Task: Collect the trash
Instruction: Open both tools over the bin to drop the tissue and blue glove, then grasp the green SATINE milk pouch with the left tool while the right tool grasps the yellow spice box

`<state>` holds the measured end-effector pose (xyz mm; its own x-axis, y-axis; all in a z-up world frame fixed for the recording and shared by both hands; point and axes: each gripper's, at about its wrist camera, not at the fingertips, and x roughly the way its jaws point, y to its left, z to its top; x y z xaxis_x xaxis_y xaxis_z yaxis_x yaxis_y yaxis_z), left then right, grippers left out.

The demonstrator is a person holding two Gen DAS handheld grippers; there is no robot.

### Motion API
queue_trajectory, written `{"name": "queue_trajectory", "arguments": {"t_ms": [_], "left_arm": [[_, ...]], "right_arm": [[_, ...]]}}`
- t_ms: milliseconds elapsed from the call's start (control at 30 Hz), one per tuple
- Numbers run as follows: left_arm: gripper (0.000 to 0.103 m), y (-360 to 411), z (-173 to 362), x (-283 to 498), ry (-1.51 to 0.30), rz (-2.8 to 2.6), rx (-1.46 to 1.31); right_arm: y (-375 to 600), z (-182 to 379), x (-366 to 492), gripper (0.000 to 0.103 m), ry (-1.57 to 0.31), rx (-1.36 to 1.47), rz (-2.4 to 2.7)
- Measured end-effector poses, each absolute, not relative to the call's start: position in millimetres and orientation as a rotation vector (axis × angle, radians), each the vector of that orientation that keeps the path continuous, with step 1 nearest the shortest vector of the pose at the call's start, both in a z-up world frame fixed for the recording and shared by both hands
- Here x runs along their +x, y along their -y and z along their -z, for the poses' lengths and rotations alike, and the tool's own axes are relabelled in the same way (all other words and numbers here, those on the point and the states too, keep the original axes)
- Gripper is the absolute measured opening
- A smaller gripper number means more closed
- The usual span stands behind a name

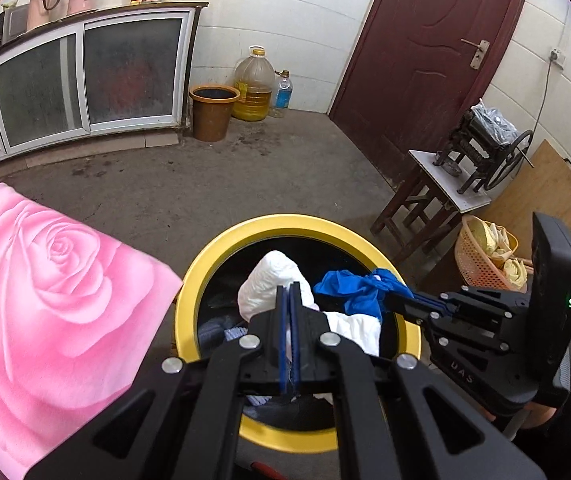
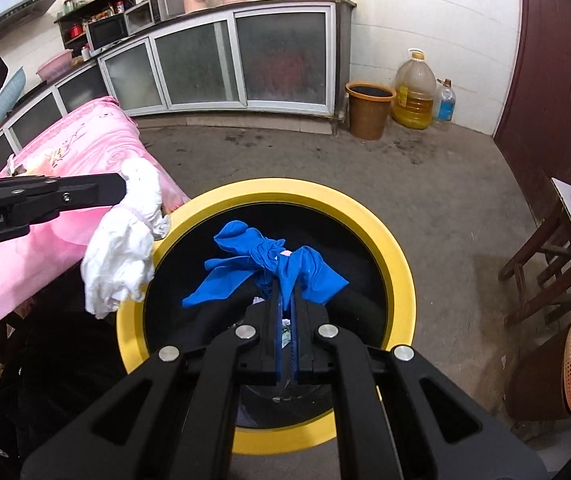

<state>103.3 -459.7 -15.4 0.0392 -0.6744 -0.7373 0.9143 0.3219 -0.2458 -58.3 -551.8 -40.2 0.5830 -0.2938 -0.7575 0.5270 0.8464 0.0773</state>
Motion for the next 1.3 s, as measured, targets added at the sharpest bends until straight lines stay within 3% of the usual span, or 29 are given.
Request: {"name": "queue_trajectory", "arguments": {"t_ms": [133, 167, 233, 267, 300, 367, 400, 500, 600, 767, 867, 967, 1300], "left_arm": [[0.002, 466.4, 19.1, 108.9, -0.909, 1.254, 0.314], [0.008, 468.5, 19.0, 108.6, -0.907, 1.25, 0.313], [0.033, 469.1, 17.8, 109.1, -0.899, 1.242, 0.315], [0.06, 467.3, 16.8, 110.0, -0.888, 1.228, 0.301], [0.07, 465.1, 15.0, 110.4, -0.876, 1.218, 0.288], [0.075, 461.0, 12.4, 113.5, -0.87, 1.217, 0.269], [0.082, 458.9, 11.0, 115.7, -0.869, 1.209, 0.259], [0.085, 449.4, 5.9, 117.8, -0.841, 1.181, 0.246], [0.087, 435.0, -4.2, 121.4, -0.805, 1.148, 0.237], [0.089, 387.5, -30.1, 129.1, -0.713, 1.059, 0.246], [0.095, 339.0, -50.7, 141.8, -0.685, 0.996, 0.212], [0.095, 288.9, -63.6, 155.8, -0.678, 0.941, 0.167], [0.095, 82.8, -71.2, 193.4, -0.681, 0.547, 0.092]], "right_arm": [[559.8, 43.7, -53.2, 0.004, -0.842, 0.336, 0.495], [561.2, 44.5, -52.4, 0.004, -0.85, 0.341, 0.493], [563.9, 45.1, -51.6, 0.005, -0.859, 0.344, 0.513], [564.1, 45.4, -51.4, 0.007, -0.867, 0.341, 0.519], [564.6, 46.2, -52.0, 0.009, -0.875, 0.339, 0.527], [566.4, 46.6, -53.7, 0.017, -0.882, 0.348, 0.54], [567.3, 47.5, -54.7, 0.018, -0.885, 0.353, 0.538], [563.9, 47.4, -56.9, 0.024, -0.888, 0.34, 0.554], [561.3, 43.5, -62.1, 0.038, -0.86, 0.357, 0.551], [552.9, 27.0, -68.0, 0.041, -0.777, 0.359, 0.517], [538.3, 10.7, -58.7, 0.045, -0.727, 0.324, 0.457], [514.4, -5.1, -38.0, 0.046, -0.685, 0.297, 0.359], [391.6, -30.0, 69.3, 0.063, -0.638, 0.149, -0.051]]}}
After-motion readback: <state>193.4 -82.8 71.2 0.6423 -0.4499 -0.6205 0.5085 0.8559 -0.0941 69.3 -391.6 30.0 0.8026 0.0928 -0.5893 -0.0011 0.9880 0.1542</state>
